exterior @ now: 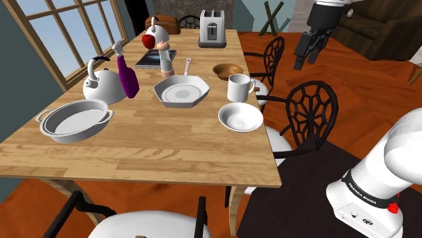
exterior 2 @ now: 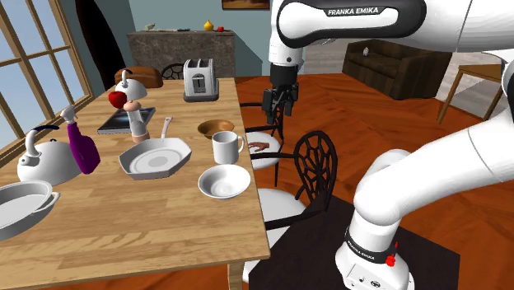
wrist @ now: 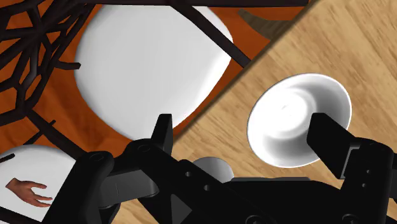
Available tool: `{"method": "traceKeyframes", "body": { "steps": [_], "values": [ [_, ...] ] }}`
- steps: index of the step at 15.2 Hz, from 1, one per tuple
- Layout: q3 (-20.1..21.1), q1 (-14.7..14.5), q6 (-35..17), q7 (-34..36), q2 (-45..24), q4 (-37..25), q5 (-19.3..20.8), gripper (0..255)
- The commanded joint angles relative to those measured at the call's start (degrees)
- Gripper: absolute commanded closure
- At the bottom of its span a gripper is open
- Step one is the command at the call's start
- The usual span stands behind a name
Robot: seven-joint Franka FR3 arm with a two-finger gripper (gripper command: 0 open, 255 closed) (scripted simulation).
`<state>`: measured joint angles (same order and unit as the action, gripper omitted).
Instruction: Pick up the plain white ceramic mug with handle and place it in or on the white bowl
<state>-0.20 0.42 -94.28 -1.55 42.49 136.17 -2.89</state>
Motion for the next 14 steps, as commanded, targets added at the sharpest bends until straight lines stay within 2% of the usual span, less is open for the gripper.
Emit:
{"method": "traceKeyframes", "body": {
  "steps": [1,7,14],
  "values": [
    [0.00,0.00,0.00,0.00,0.00,0.00,0.00,0],
    [2.79,-0.18,-9.67,3.69,-11.64,-2.46,-0.48,0],
    [5.49,-0.05,-18.46,8.33,-26.52,-9.02,0.63,0]
  ]
}}
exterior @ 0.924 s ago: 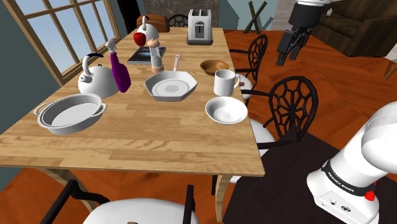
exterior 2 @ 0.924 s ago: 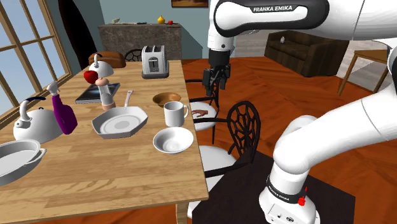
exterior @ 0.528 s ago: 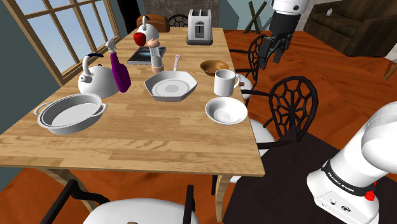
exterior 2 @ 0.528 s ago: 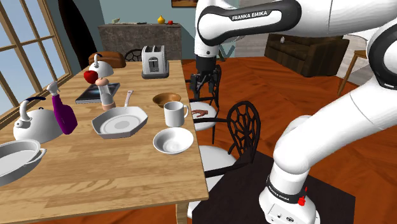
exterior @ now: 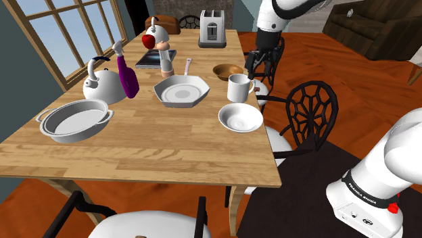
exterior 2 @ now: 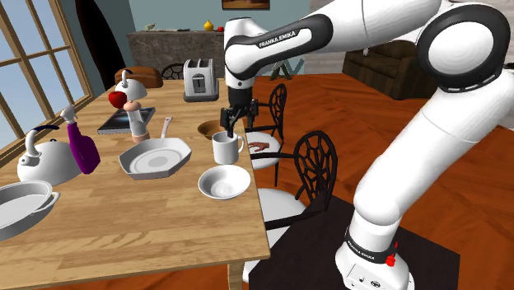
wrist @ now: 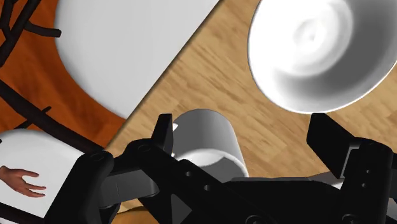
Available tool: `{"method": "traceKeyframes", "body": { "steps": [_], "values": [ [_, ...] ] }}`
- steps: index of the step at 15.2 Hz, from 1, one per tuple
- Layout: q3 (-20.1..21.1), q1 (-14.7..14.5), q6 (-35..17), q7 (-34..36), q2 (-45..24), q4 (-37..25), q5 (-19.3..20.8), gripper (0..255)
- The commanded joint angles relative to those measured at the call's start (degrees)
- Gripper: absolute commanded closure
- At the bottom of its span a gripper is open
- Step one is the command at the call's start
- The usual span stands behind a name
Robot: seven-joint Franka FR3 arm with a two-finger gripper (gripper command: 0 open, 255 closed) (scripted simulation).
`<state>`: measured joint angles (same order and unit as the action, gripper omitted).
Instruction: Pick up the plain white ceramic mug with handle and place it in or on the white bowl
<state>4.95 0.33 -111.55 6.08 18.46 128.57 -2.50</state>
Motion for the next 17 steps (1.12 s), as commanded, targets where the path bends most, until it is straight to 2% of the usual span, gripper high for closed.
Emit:
{"method": "traceKeyframes", "body": {
  "steps": [1,9,17],
  "values": [
    [0.67,0.07,-2.17,1.41,-4.68,-2.66,0.55,0],
    [2.19,-0.28,-7.32,7.18,-22.17,-15.17,4.21,0],
    [2.09,-0.32,-12.75,7.48,-24.52,-12.06,4.65,0]
  ]
}}
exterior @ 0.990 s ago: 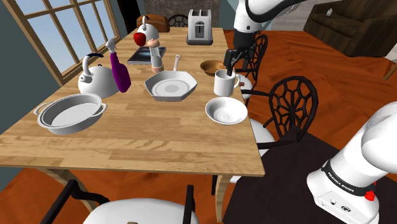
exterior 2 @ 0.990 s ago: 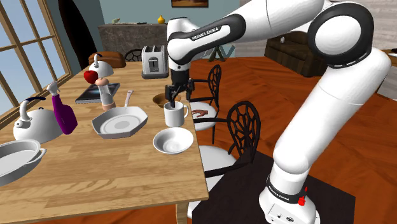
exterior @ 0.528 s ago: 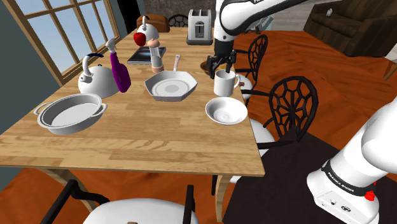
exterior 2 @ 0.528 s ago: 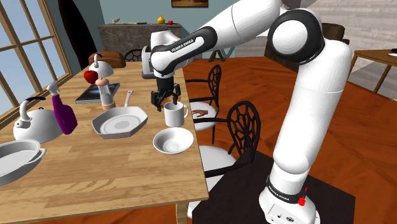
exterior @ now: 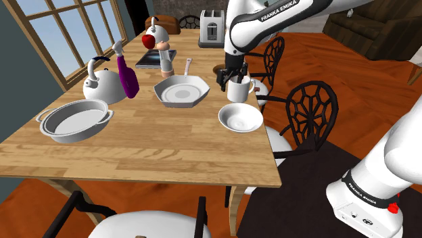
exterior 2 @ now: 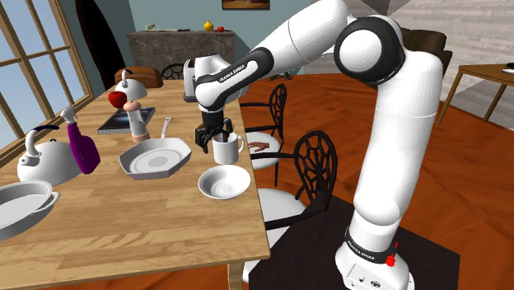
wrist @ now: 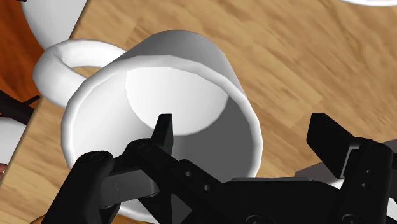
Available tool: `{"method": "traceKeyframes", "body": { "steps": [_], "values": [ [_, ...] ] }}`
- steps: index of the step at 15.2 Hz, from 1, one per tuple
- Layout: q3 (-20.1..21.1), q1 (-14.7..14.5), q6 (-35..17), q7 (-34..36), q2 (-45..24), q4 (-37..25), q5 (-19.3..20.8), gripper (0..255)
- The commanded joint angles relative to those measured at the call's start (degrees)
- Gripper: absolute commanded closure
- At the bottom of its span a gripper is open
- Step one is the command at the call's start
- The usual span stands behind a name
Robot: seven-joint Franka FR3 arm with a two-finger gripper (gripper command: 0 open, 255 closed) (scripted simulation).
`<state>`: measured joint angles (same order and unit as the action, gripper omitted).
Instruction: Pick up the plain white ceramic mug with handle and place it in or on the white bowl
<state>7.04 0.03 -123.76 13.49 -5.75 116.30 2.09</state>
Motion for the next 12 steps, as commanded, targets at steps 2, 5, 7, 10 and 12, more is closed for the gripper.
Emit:
{"method": "traceKeyframes", "body": {
  "steps": [2,5,7,10,12],
  "values": [
    [0.00,-0.02,-0.55,0.07,-0.32,0.20,0.06,0],
    [0.00,-0.02,-0.55,0.07,-0.32,0.20,0.06,0],
    [0.00,-0.02,-0.54,0.07,-0.32,0.19,0.06,0],
    [0.00,-0.02,-0.54,0.07,-0.32,0.19,0.06,255],
    [0.00,-0.02,-0.54,0.07,-0.32,0.19,0.06,255]
  ]
}}
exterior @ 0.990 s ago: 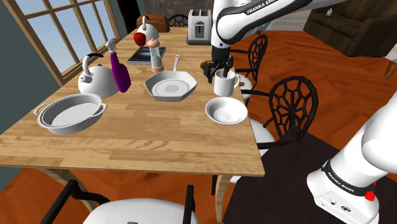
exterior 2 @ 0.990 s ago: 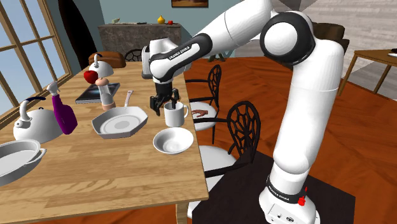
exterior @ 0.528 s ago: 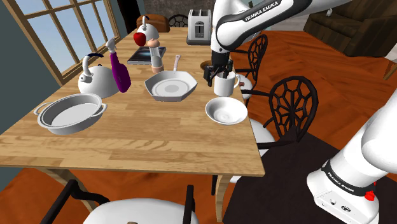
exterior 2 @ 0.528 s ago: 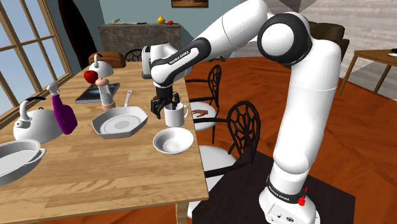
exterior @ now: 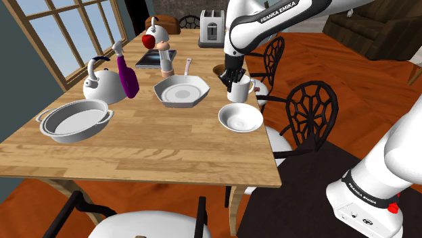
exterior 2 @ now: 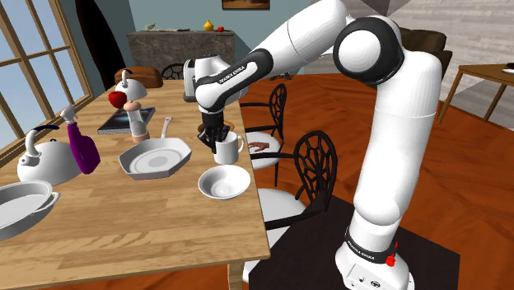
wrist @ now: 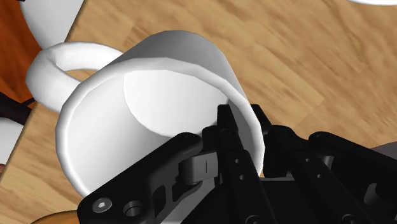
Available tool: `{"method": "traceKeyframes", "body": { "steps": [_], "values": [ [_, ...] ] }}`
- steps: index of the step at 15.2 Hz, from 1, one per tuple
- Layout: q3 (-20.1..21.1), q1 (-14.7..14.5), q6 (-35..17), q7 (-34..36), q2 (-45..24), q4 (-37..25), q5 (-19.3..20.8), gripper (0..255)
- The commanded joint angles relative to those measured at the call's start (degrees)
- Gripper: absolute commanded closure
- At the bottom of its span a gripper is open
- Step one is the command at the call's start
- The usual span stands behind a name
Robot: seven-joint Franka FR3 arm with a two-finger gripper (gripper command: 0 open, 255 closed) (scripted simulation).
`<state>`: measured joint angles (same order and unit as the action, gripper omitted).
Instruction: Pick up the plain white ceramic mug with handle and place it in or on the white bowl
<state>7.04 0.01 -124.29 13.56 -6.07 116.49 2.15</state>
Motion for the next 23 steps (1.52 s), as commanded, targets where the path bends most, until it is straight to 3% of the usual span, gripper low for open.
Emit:
{"method": "traceKeyframes", "body": {
  "steps": [1,6,23],
  "values": [
    [0.00,0.00,0.00,0.00,0.00,0.00,0.00,255],
    [0.00,0.00,-0.01,0.00,-0.01,0.01,0.00,255],
    [0.05,0.07,12.44,-0.67,3.89,-8.58,-0.75,255]
  ]
}}
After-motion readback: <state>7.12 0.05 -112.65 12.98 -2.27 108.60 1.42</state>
